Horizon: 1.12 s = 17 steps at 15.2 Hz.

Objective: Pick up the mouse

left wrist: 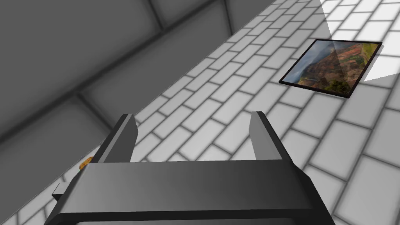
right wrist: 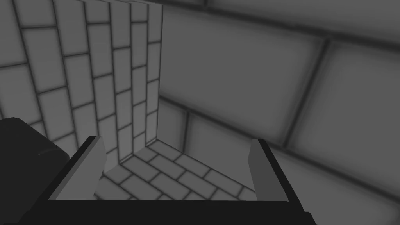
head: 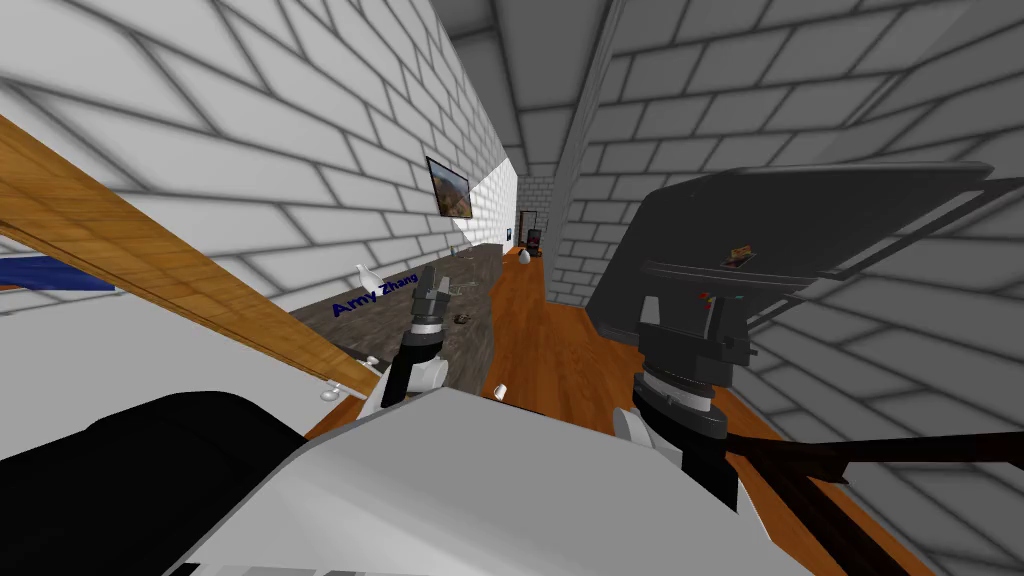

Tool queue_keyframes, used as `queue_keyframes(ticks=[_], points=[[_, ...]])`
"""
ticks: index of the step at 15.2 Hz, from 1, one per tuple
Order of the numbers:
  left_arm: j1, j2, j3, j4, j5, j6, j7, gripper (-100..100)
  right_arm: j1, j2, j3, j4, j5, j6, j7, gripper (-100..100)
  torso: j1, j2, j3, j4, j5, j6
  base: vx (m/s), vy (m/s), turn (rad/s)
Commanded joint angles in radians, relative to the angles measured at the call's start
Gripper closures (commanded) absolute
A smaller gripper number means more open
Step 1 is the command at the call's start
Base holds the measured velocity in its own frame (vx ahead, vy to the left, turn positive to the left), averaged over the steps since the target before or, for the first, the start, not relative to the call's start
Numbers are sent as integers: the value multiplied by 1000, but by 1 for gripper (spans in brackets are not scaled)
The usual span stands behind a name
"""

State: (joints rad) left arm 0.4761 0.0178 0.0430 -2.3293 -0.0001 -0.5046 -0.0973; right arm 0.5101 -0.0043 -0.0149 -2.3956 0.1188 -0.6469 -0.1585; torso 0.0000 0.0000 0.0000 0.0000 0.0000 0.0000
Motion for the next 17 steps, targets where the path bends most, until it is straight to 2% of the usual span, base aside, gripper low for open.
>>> queue_keyframes(ticks=[1, 3, 6, 7, 8, 12, 13, 15, 16, 17], points=[[-1, 28, 2, -3, 2, 20, -1, -100, 0, 0, 0, 0, 0, 0, 0, 0, 0, 0, 0, 0, 0, 0, 4, -5, 32], [-3, 65, 7, -10, 6, 66, -4, -100, 0, 0, 0, 0, 0, 0, 0, 0, 0, -1, 0, 0, 0, 0, 14, -22, 95], [-4, 81, 11, -15, 8, 99, -6, -100, 0, 0, 0, 0, 0, 0, 0, 0, -2, -1, -1, 0, 0, 0, 19, -34, 68], [-6, 95, 15, -20, 12, 132, -9, -100, 0, 0, 0, 0, 0, 0, 0, 0, -2, -2, -1, 0, 0, 0, 24, -32, 78], [-6, 95, 15, -20, 12, 138, -9, -100, 0, 0, 0, 0, 0, 0, 0, 0, -2, -2, -1, 0, -1, 0, 26, -28, 75], [-9, 117, 26, -33, 20, 228, -15, -100, 0, 0, 0, 0, 0, 0, 0, 0, -2, -2, -1, -1, 0, 0, 26, -30, 96], [-9, 117, 26, -33, 20, 231, -15, -100, 0, 0, 0, 0, 0, 0, 0, 0, -2, -2, -1, 0, -1, 0, 22, -27, 21], [-11, 124, 32, -40, 25, 282, -19, -100, 0, 0, 0, 0, 0, 0, 0, 0, -2, -2, -1, 0, 0, 0, 28, -31, 76], [-11, 124, 32, -40, 25, 284, -19, -100, 0, 0, 0, 0, 0, 0, 0, 0, -2, -2, -1, -1, 0, 0, 22, -22, 36], [-13, 130, 39, -47, 31, 321, -24, -100, 0, 0, 0, 0, 0, 0, 0, 0, -2, -2, -1, 0, 0, 0, 25, -25, 72]])
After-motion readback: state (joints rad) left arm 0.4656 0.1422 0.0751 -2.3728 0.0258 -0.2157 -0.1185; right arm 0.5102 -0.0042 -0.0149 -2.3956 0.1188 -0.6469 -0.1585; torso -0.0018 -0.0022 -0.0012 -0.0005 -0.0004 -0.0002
